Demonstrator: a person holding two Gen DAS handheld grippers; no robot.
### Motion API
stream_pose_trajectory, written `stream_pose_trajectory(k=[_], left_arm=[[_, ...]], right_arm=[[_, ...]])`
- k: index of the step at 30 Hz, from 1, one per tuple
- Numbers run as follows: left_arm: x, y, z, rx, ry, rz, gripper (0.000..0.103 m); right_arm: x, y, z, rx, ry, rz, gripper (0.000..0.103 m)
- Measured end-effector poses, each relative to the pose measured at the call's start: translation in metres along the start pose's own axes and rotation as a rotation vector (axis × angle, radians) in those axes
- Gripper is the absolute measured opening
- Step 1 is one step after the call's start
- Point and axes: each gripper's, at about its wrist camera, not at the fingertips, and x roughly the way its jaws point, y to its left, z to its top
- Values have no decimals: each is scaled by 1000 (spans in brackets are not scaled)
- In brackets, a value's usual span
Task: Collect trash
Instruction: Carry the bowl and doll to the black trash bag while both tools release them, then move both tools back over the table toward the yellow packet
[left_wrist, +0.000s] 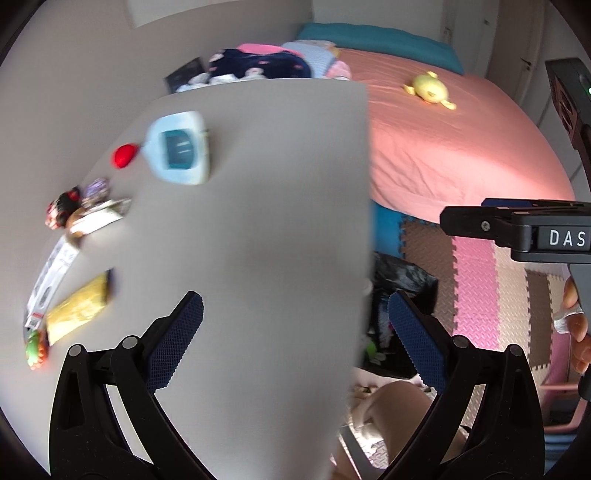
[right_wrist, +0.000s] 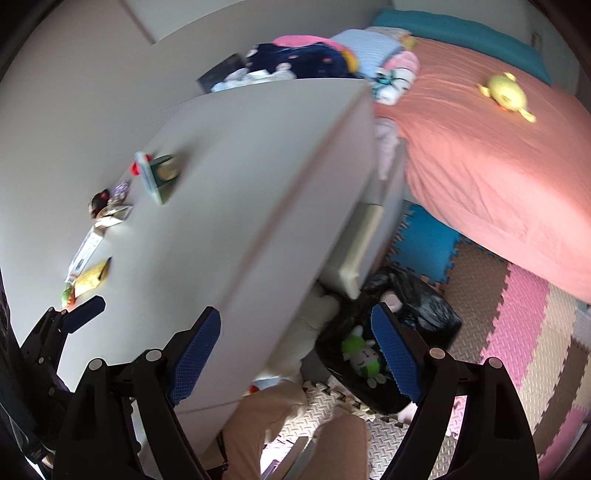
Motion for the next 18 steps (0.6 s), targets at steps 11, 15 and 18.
stream_pose_trajectory(k=[11, 15, 18], left_arm=[[-12, 104, -17, -97, -4, 63, 97], [-11, 140, -21, -85, -5, 73, 97], [-8, 166, -24, -74, -5, 83, 97]], right_arm=[[38, 98, 17, -166, 64, 61, 84], [53, 130, 22, -216, 90, 79, 84], [61, 153, 27, -251, 98, 93, 84]])
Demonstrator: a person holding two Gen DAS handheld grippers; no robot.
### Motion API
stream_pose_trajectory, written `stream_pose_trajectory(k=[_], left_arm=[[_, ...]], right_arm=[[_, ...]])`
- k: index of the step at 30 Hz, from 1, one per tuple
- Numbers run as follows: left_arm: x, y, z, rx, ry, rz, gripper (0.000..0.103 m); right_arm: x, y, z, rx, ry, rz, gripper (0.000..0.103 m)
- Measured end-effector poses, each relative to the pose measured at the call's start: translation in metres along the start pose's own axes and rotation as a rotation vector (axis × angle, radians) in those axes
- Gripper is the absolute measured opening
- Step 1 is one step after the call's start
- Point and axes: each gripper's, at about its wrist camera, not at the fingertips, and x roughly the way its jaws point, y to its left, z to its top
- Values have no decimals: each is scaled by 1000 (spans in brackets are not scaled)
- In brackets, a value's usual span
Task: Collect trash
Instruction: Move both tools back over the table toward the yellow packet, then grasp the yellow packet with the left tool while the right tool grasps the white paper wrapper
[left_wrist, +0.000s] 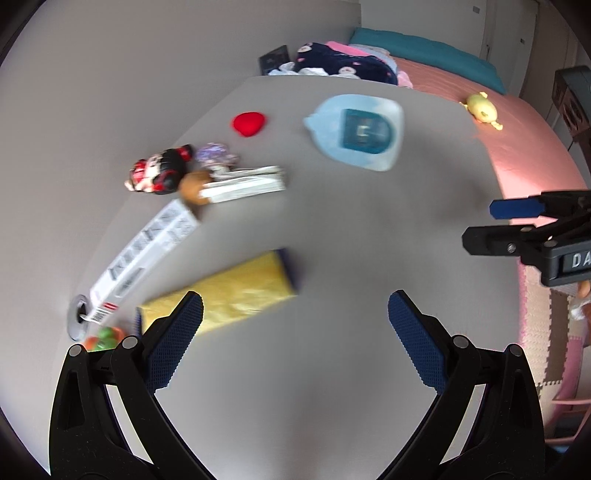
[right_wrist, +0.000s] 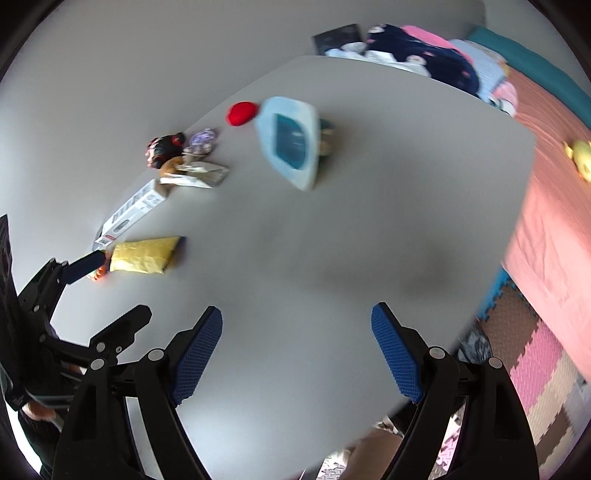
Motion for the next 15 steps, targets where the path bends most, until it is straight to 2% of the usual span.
stream_pose_trajectory(k=[5, 11, 15], left_arm=[[13, 39, -3, 30, 10, 10, 97], [38, 61, -8, 107, 62, 25, 97], [52, 73, -8, 110, 91, 2, 97]], right_arm=[[18, 29, 23, -53, 20, 24, 84], [43, 61, 52, -110, 46, 50, 84], [62, 83, 73, -159, 63, 50, 84]])
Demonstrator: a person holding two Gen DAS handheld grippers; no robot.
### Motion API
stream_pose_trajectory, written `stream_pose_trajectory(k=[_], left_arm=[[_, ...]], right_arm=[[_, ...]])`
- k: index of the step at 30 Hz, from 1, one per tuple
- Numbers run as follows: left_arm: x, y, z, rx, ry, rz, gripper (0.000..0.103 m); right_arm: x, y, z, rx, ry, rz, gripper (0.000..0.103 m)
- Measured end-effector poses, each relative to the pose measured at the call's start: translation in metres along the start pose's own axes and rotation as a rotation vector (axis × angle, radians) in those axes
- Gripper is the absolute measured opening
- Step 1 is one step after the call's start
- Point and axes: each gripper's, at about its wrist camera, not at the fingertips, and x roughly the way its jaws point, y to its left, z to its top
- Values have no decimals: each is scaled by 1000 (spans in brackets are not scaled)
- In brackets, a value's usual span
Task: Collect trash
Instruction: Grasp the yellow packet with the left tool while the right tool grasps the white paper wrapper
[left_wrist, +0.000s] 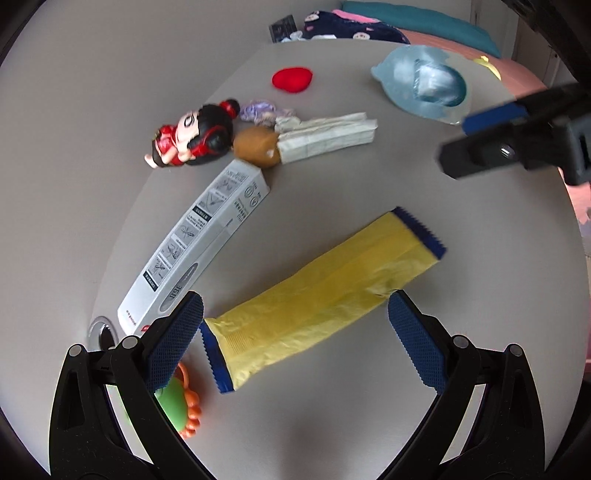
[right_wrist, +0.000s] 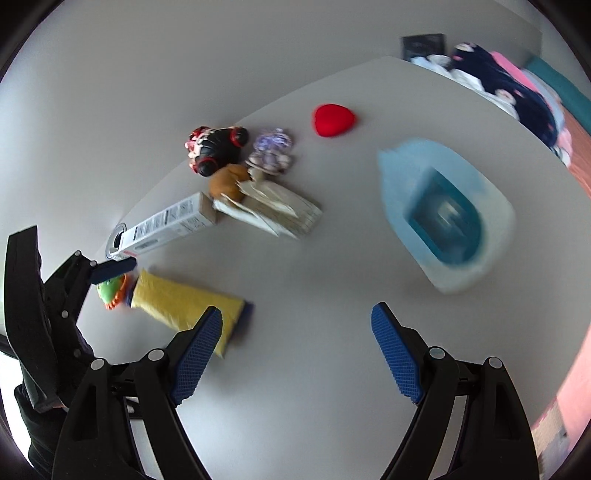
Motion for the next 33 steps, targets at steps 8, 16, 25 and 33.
stream_pose_trajectory(k=[8, 16, 25, 33], left_arm=[[8, 16, 3, -50, 11, -94, 67], [4, 24, 0, -152, 4, -95, 39], [-12, 6, -17, -189, 8, -82, 33], [-22, -18, -29, -222, 9, -67, 32]], right_arm=[[38, 25, 47, -93, 29, -48, 84], [64, 38, 62, -189, 42, -124, 70], [53, 40, 48, -223, 63, -137, 12], [22, 43, 19, -154, 47, -77, 8]])
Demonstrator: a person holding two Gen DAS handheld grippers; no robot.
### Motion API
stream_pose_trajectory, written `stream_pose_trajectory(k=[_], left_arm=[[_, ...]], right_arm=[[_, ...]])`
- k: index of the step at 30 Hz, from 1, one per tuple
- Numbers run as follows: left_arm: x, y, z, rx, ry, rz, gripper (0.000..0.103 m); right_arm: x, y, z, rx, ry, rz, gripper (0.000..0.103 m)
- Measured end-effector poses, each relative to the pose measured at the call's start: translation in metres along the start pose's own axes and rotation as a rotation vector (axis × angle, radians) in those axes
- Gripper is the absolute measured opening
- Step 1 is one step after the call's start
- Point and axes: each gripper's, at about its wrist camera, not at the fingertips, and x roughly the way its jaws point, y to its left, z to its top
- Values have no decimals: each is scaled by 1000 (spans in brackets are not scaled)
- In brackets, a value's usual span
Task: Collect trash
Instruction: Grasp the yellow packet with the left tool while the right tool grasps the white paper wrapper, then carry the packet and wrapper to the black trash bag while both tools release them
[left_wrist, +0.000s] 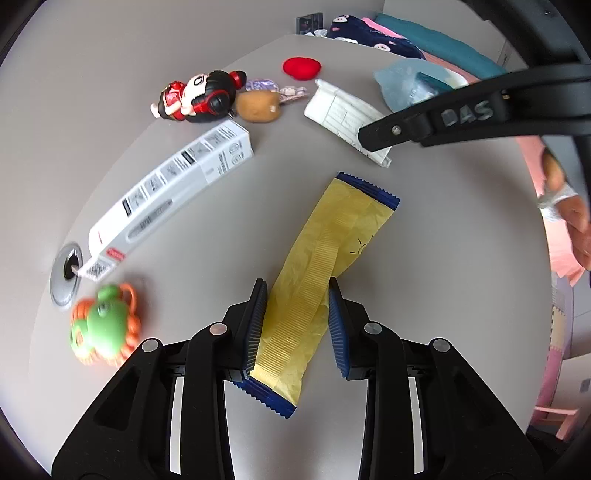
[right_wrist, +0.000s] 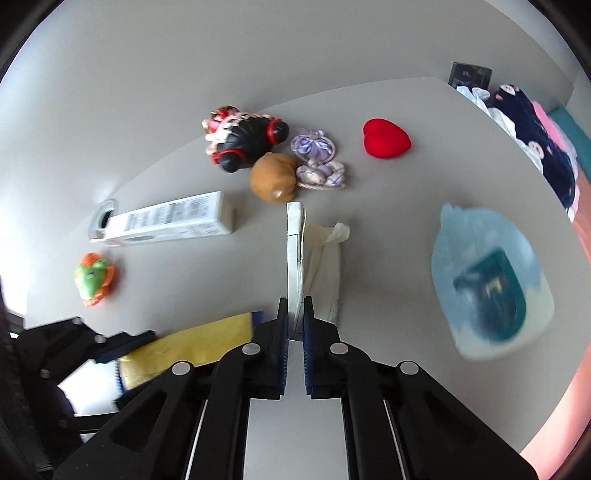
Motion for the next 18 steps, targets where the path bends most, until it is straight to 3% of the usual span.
stream_pose_trajectory(k=[4, 18], left_arm=[[-18, -17, -9, 1, -21, 4, 32], [-62, -87, -25, 44, -66, 38, 32]], right_arm=[[-25, 1, -18, 36, -28, 50, 8], [-95, -25, -97, 110, -99, 65, 8]])
